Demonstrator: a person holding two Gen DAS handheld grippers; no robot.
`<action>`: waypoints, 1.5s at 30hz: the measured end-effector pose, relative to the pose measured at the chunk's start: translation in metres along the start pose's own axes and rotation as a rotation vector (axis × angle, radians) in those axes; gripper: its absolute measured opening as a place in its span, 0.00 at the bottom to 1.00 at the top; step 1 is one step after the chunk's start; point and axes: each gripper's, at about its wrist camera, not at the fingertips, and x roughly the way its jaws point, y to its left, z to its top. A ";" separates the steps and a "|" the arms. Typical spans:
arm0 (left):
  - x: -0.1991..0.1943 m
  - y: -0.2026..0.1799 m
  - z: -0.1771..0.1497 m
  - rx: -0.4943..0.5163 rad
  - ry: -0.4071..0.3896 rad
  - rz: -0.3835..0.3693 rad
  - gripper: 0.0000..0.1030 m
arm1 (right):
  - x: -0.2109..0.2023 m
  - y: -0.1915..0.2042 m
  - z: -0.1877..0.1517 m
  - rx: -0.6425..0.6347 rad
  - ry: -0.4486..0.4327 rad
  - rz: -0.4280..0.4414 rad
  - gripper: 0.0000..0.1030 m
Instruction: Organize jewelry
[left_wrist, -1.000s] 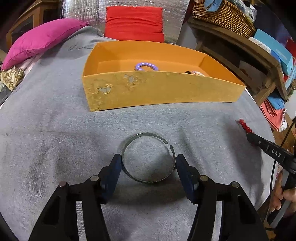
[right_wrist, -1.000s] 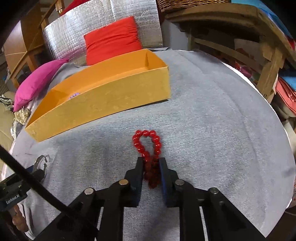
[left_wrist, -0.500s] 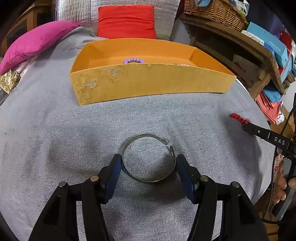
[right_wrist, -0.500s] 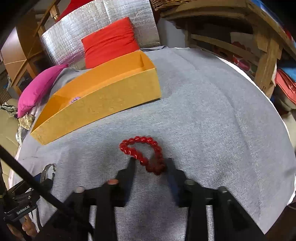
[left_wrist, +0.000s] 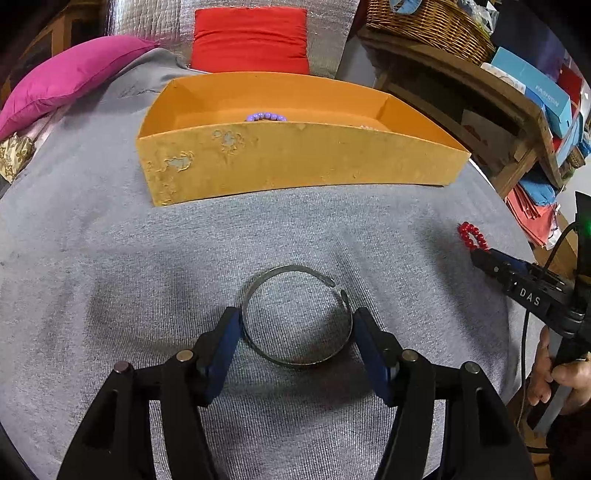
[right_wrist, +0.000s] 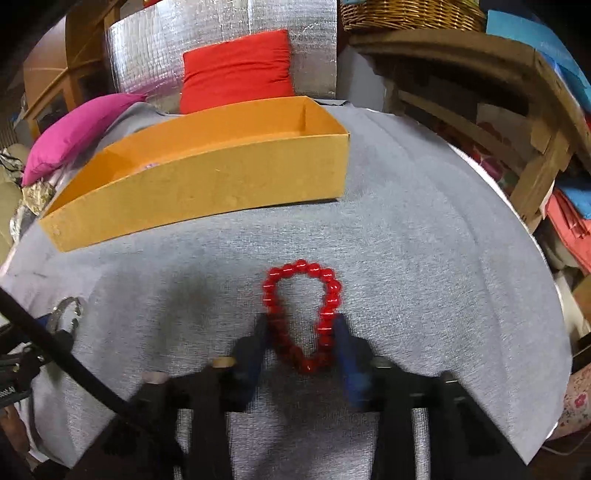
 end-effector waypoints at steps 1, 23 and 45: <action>0.000 0.001 0.000 -0.002 -0.001 0.002 0.61 | 0.000 -0.001 0.000 0.008 0.002 0.006 0.24; -0.034 -0.004 -0.003 0.016 -0.031 0.033 0.60 | -0.033 -0.021 0.002 0.132 -0.028 0.182 0.13; -0.037 -0.004 -0.004 0.020 -0.007 0.074 0.60 | 0.003 -0.017 0.008 0.029 0.029 -0.008 0.16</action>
